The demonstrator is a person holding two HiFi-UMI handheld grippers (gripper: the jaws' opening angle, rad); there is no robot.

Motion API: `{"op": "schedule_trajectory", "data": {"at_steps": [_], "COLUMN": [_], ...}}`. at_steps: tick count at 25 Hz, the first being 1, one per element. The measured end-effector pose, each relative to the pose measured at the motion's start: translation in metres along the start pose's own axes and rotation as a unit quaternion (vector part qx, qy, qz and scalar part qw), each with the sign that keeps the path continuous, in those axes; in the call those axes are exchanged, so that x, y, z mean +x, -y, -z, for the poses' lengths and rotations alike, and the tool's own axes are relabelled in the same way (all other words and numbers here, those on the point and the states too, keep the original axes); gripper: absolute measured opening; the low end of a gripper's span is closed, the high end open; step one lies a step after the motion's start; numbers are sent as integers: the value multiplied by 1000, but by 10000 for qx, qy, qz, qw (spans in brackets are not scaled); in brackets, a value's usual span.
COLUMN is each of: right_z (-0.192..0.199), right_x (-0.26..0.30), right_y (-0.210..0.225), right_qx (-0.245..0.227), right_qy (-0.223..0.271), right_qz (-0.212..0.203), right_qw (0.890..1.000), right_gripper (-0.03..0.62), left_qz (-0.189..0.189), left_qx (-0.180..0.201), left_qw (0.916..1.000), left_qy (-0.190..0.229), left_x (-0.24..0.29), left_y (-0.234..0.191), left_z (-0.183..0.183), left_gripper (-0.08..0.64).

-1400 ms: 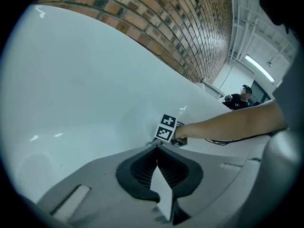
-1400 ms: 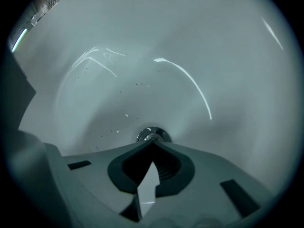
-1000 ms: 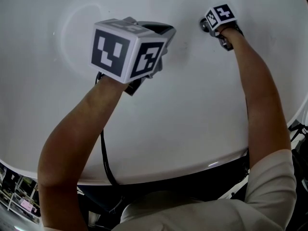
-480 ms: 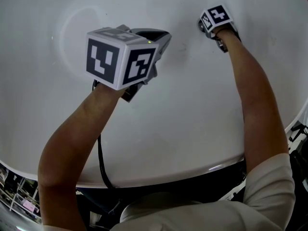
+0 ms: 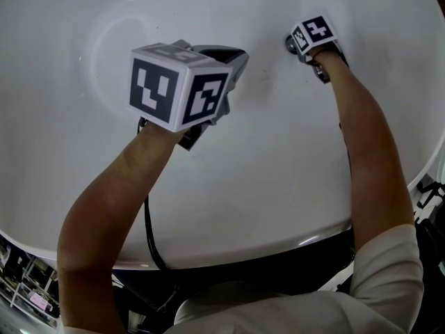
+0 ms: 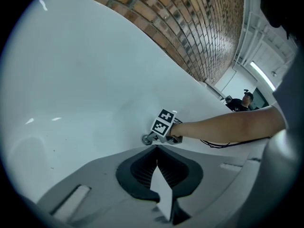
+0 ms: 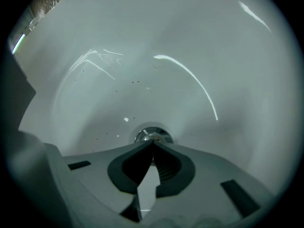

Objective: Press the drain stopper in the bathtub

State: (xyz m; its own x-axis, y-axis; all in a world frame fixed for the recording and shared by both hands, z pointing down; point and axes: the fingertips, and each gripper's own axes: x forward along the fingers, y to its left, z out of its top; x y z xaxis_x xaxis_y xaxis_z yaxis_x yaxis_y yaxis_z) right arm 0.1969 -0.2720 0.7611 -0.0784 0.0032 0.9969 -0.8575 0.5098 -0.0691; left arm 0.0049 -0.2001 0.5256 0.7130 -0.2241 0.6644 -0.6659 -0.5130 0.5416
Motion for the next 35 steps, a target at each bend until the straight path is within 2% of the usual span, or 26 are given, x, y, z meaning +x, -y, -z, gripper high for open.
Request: {"op": "schedule_trajectory", "data": {"at_steps": [14, 21, 26, 35], "right_z": [-8, -27, -40, -40], "right_x": [-19, -81, -135, -223], "right_y": [3, -1, 1, -14], "right_qx": [-260, -215, -154, -9], "right_qy": [-106, 220, 627, 1208], "right_qz": [335, 519, 629, 726], "right_qw": [9990, 9982, 9959, 9900], "right_gripper": [18, 18, 18, 17], "left_qz": [-109, -271, -327, -447], "left_qx": [80, 219, 468, 667], "left_qw": [9999, 9990, 9971, 9924], "left_qy": [90, 280, 496, 929], "left_x": [-11, -42, -65, -118], "left_y": [-1, 13, 35, 72], "left_z": [-14, -27, -46, -62], "left_gripper": [8, 8, 8, 8]}}
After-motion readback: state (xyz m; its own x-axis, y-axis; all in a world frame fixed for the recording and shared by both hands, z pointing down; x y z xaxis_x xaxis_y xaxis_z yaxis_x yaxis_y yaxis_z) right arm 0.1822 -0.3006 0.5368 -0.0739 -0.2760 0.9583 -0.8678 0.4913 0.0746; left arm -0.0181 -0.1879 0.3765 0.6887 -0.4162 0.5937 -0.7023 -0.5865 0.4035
